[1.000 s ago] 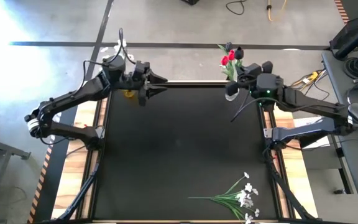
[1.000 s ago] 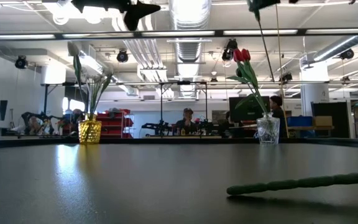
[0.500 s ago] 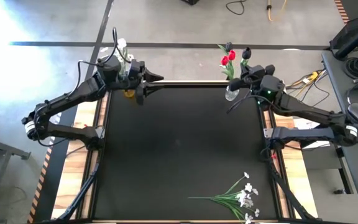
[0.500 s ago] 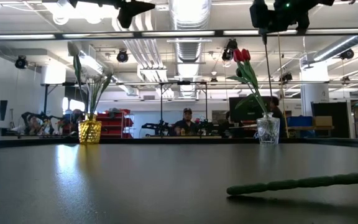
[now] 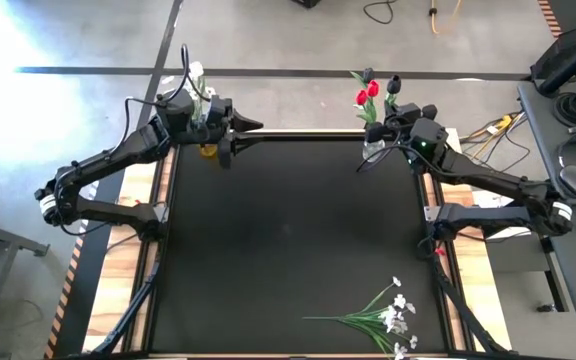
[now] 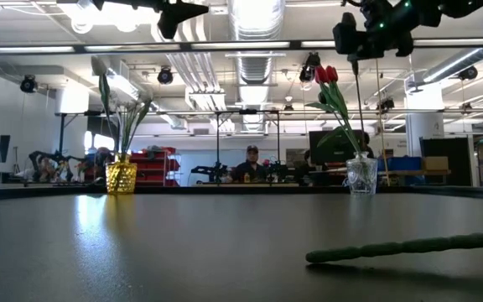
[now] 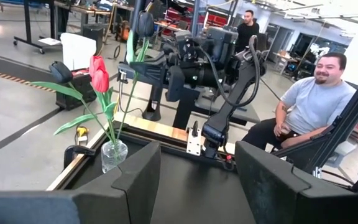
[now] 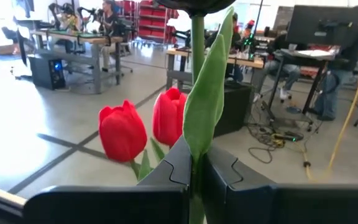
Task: Sort flowers into vase by color
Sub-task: Put the black tulip into the transparent vase
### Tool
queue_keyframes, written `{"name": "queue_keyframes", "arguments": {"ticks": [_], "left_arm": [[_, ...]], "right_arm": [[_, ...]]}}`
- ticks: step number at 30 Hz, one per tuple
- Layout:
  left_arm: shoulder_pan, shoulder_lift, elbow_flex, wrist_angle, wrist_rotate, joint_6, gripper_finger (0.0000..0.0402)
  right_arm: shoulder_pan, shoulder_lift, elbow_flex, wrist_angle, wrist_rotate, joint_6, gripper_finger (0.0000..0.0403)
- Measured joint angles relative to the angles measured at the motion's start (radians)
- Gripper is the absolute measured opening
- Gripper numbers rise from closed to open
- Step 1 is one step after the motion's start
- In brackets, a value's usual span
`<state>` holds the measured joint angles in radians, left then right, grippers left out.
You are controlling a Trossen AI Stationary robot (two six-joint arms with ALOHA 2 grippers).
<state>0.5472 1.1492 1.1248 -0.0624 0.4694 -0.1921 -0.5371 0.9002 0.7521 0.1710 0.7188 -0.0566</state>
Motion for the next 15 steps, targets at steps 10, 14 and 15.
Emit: {"name": "queue_keyframes", "arguments": {"ticks": [10,14,15], "left_arm": [[0.0,0.0,0.0,0.0,-0.008,0.0,0.0191],[0.0,0.0,0.0,0.0,-0.01,0.0,0.0191],[0.0,0.0,0.0,-0.001,-0.01,0.0,0.0191]], "right_arm": [[-0.01,0.005,-0.051,0.089,-0.013,0.038,0.0009],[-0.012,0.012,-0.061,0.089,-0.013,0.034,0.0009],[-0.012,0.014,-0.066,0.089,-0.013,0.034,0.0009]]}}
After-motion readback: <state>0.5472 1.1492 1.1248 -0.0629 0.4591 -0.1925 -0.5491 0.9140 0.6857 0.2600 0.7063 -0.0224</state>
